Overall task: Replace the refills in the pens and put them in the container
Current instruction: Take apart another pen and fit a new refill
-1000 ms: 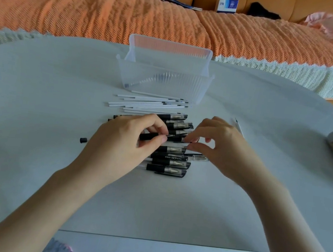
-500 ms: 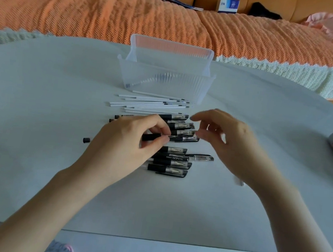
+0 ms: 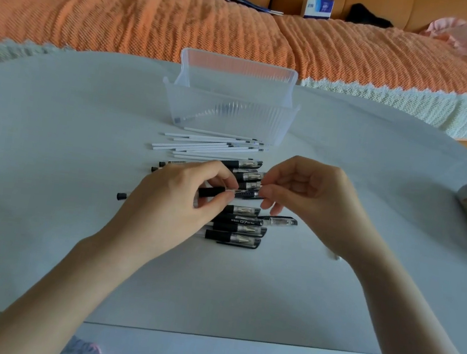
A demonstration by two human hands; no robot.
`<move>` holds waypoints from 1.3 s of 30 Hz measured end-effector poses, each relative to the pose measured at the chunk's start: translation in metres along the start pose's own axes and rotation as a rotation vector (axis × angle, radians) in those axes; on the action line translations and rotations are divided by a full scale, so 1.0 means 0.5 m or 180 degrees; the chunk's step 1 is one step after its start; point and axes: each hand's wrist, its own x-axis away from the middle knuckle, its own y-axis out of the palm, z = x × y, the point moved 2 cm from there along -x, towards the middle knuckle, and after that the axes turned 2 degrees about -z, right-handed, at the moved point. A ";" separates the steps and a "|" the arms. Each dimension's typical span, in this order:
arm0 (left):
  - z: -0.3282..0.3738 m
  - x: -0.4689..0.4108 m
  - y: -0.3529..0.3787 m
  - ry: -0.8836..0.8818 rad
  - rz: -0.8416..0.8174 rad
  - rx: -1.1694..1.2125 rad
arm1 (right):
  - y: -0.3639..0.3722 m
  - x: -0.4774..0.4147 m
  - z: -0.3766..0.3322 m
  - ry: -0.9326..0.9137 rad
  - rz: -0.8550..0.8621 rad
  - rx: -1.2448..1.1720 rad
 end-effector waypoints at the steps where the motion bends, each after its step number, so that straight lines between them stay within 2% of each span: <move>1: 0.000 0.000 0.000 -0.0003 0.0010 0.0000 | 0.001 -0.001 0.001 -0.0005 -0.0008 -0.0007; 19: 0.005 0.000 0.003 0.0054 -0.0023 -0.0010 | 0.028 -0.002 0.003 0.0082 -0.0109 0.0402; 30: 0.006 -0.002 0.010 0.0070 -0.0095 0.0202 | 0.043 -0.002 0.005 -0.0048 -0.0158 0.0978; 39: 0.007 -0.003 0.010 0.0134 -0.0118 0.0192 | 0.038 0.000 0.002 -0.0086 -0.0210 0.0807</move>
